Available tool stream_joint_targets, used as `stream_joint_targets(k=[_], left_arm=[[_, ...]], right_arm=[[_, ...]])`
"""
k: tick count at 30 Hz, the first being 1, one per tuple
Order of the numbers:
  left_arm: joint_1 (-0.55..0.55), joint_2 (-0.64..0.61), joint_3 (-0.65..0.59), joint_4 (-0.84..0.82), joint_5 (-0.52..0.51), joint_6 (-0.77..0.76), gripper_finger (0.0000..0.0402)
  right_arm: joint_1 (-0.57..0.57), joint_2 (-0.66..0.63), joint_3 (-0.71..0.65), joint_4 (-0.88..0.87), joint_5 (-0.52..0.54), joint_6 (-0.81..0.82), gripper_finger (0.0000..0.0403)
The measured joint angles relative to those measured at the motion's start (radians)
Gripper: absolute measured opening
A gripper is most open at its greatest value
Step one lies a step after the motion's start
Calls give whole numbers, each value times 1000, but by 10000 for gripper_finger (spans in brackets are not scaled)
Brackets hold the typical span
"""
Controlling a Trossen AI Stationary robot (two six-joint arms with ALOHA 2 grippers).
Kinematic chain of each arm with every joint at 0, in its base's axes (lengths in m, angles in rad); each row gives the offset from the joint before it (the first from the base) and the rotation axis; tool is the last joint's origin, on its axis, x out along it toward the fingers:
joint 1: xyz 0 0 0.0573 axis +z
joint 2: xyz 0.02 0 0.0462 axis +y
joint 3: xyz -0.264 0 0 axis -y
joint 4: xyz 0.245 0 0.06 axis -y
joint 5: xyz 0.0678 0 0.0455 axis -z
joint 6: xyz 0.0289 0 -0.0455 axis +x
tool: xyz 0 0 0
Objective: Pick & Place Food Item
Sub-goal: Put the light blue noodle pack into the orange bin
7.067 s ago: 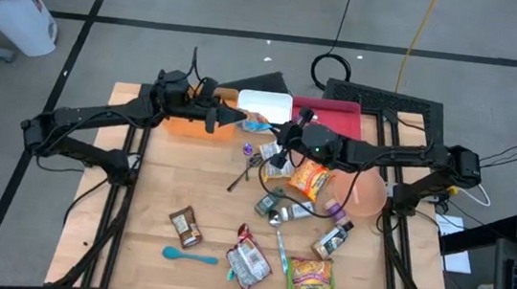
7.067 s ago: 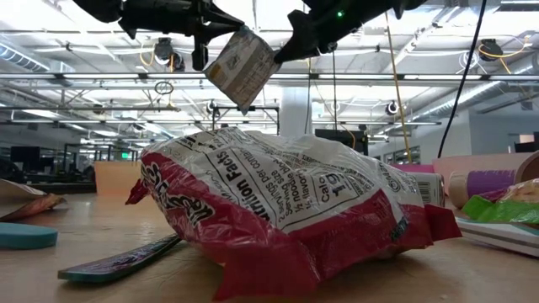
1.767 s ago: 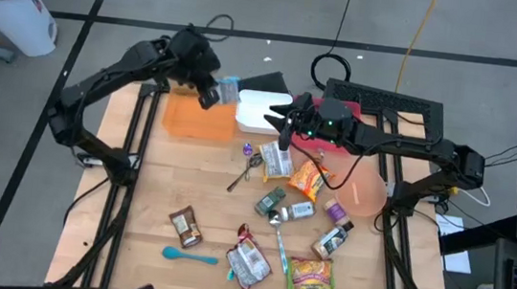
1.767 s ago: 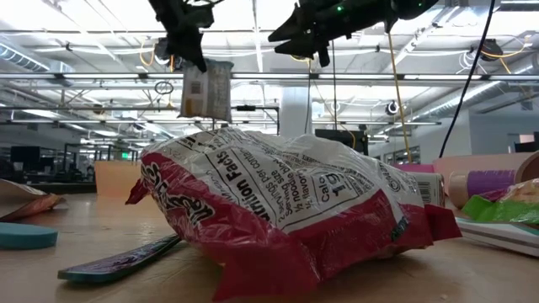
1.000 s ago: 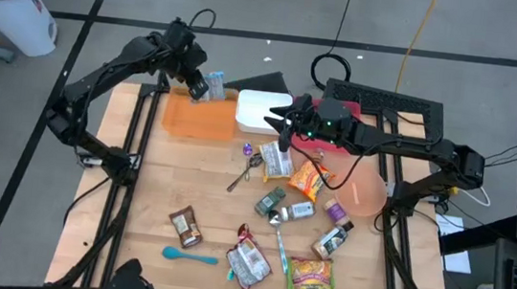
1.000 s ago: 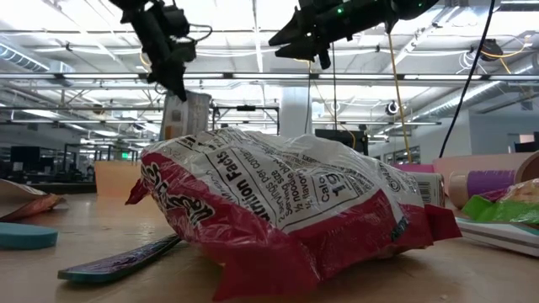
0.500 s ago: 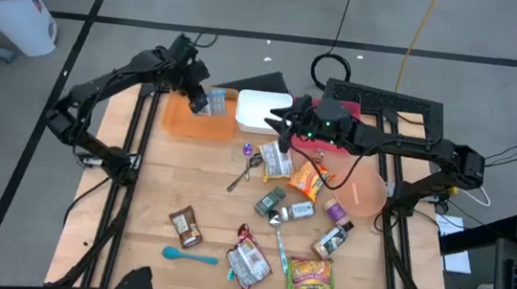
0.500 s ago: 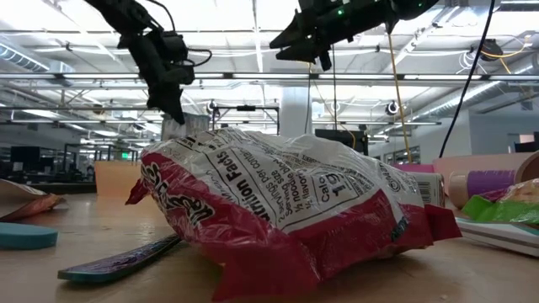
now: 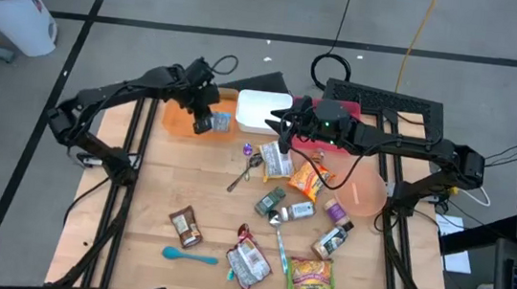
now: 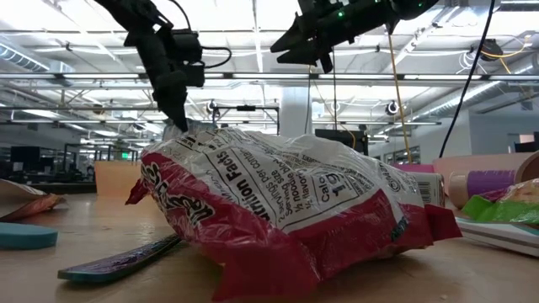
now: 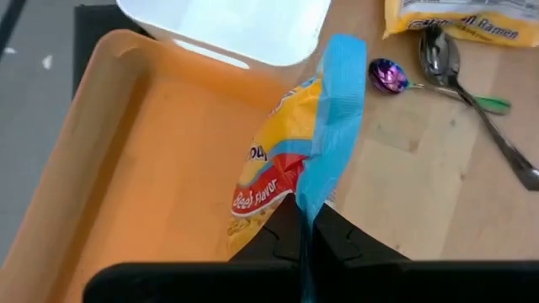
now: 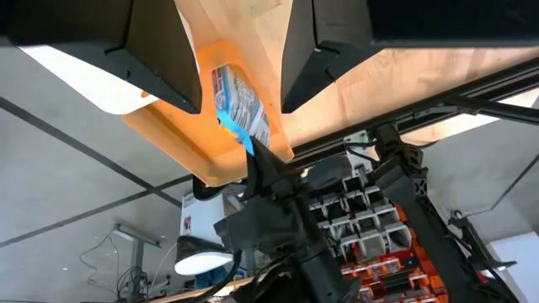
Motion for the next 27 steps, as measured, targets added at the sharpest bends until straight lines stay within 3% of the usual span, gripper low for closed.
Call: stream_joint_targets(k=[11,27], left_arm=[[-65,0,-48,118,-34,-48,3],[-78,0,-96,121,-32,-137,15]], right_arm=[[2,0,0,-4,0,1,155],[3,0,0,-33,-1,2,155]])
